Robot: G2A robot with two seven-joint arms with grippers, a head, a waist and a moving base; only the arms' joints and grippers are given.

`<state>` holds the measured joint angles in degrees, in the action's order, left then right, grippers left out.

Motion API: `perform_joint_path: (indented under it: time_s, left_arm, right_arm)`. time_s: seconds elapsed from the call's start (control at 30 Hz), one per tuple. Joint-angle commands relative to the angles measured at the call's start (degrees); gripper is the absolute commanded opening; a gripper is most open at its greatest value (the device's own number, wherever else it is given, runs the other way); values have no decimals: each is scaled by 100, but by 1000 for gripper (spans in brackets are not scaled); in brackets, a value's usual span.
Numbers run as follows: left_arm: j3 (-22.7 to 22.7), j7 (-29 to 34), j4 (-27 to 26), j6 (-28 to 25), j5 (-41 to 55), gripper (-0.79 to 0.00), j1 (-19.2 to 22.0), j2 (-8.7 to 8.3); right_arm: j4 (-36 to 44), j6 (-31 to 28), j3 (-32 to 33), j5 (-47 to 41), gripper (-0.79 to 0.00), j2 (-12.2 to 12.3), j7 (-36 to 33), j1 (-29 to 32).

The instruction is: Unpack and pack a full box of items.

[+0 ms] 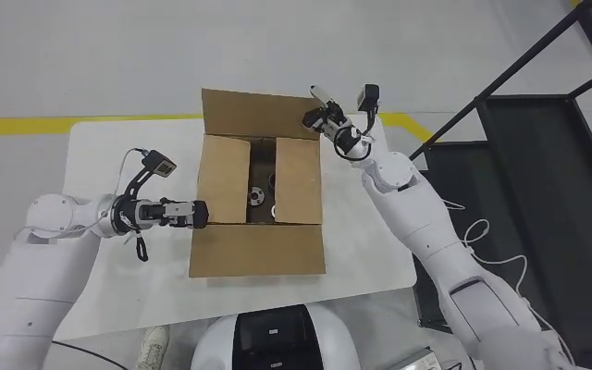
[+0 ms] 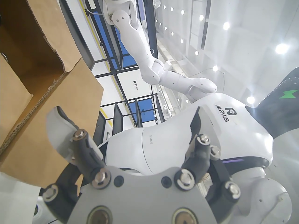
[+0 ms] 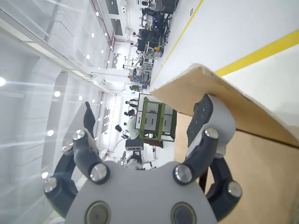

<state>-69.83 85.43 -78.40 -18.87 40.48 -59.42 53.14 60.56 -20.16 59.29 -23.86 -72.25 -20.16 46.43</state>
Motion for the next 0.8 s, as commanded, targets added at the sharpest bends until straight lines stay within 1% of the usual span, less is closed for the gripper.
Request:
perform_joint_path:
  time_s: [0.0,0.17,0.37,0.57,0.77]
  left_arm:
    - [15,-6,-8,-5,2,0,1,-4]
    - [27,-19,-15,-19,10,0,-2,-22]
    - [13,-40,-54,-40,35,0,-32,-47]
    - [-19,-68,-163,-68,41,0,-82,-73]
    - [0,-64,-271,-63,57,0,-121,-89]
  right_arm:
    - [-225,-73,-119,157,0,-64,261,-134]
    - [-831,-108,-372,447,0,-237,706,-482]
    - [-1538,30,-654,633,0,-448,896,-813]
    - [-2157,116,-862,753,0,-645,877,-1103]
    - [-2586,202,-1008,912,0,-794,629,-1319]
